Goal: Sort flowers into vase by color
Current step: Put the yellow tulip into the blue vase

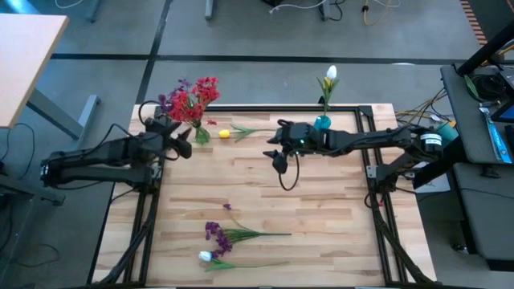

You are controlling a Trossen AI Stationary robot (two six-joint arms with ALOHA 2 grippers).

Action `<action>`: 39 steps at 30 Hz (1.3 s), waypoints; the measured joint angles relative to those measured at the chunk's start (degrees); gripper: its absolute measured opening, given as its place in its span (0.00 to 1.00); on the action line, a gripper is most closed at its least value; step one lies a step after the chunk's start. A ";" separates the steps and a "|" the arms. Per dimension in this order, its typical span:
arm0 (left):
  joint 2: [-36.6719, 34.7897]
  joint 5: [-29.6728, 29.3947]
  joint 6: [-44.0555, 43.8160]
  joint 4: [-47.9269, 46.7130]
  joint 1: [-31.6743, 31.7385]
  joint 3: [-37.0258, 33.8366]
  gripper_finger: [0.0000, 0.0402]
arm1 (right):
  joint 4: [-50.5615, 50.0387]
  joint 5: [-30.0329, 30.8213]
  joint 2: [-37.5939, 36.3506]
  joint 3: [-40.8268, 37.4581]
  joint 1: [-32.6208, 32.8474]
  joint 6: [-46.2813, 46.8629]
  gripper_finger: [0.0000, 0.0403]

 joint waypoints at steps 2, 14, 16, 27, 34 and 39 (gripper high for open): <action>0.13 4.32 -4.15 -5.53 0.00 2.92 0.54 | -6.33 1.43 0.84 3.24 -0.83 -0.19 0.56; 0.92 9.75 -16.68 -13.74 -9.45 4.77 0.53 | -20.25 -2.32 13.79 18.68 -7.95 -12.73 0.59; 0.92 9.76 -16.76 -11.26 -12.94 3.40 0.52 | -21.31 -2.37 16.63 21.40 -8.58 -15.05 0.62; 2.83 6.31 -20.41 -7.26 -29.02 1.44 0.52 | -25.69 -4.20 32.17 35.47 -13.46 -21.13 0.73; 6.81 6.05 -20.03 -4.47 -34.40 -0.24 0.52 | -32.21 -8.40 41.38 44.44 -16.59 -22.76 0.62; 9.54 5.62 -18.69 -2.24 -34.64 -0.34 0.52 | -37.48 -7.98 48.04 51.55 -17.48 -23.42 0.55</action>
